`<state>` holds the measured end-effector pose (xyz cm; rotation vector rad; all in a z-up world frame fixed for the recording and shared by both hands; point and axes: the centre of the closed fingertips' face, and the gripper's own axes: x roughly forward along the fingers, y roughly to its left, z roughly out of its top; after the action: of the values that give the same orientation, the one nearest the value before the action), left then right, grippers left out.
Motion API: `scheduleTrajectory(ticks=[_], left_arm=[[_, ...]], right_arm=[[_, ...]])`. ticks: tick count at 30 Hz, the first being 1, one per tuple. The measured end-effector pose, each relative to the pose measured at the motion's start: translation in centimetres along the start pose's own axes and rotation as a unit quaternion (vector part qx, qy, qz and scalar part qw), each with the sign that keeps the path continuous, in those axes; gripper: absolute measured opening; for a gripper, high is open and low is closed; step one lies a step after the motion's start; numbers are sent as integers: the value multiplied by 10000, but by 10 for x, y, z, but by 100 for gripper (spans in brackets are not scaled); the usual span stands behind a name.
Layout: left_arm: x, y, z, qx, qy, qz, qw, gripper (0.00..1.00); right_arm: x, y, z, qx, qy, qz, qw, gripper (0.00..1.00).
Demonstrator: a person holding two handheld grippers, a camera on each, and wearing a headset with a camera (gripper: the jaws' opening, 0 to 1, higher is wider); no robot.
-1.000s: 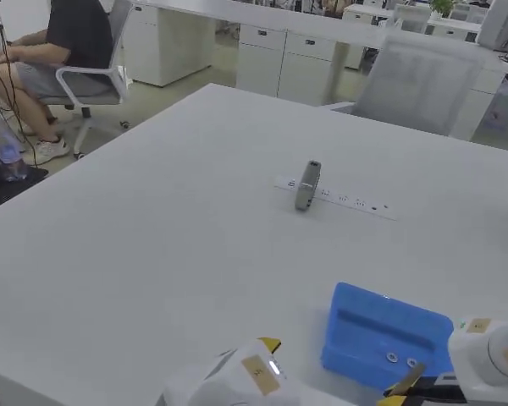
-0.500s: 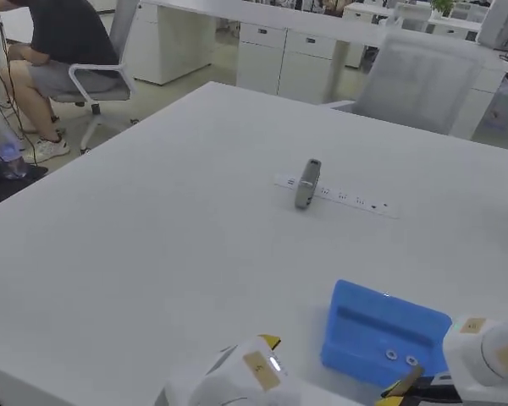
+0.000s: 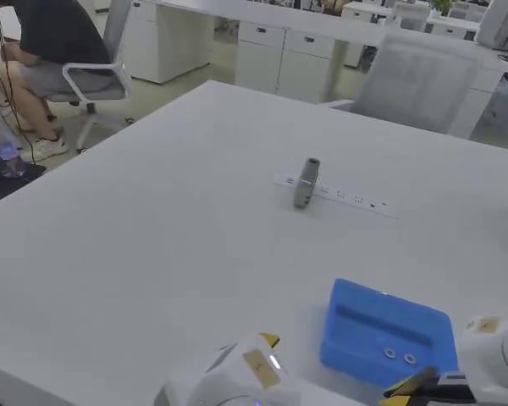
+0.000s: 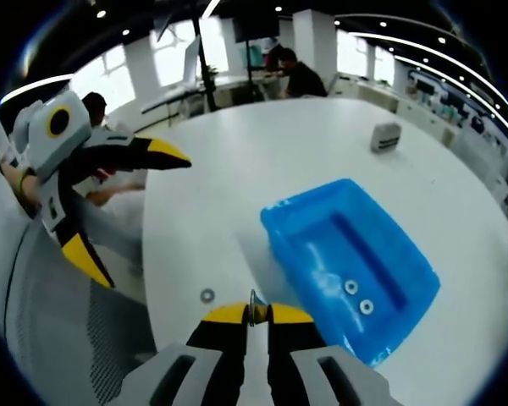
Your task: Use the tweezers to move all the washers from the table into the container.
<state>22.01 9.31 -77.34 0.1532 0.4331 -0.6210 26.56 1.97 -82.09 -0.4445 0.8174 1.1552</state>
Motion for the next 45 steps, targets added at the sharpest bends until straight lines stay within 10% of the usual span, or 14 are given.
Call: scheduleTrajectory(ticks=[20, 34, 45], left_arm=[[-1, -1, 1, 1, -29, -9, 10000, 82], [0, -2, -2, 14, 34, -46, 10000, 82], [1, -4, -1, 36, 4, -99, 9999, 81]], right_arm=[[-35, -21, 56, -411, -399, -190, 9982, 4], [3, -75, 47, 213, -63, -413, 9989, 4], [21, -78, 40, 293, 168, -397, 9986, 4]])
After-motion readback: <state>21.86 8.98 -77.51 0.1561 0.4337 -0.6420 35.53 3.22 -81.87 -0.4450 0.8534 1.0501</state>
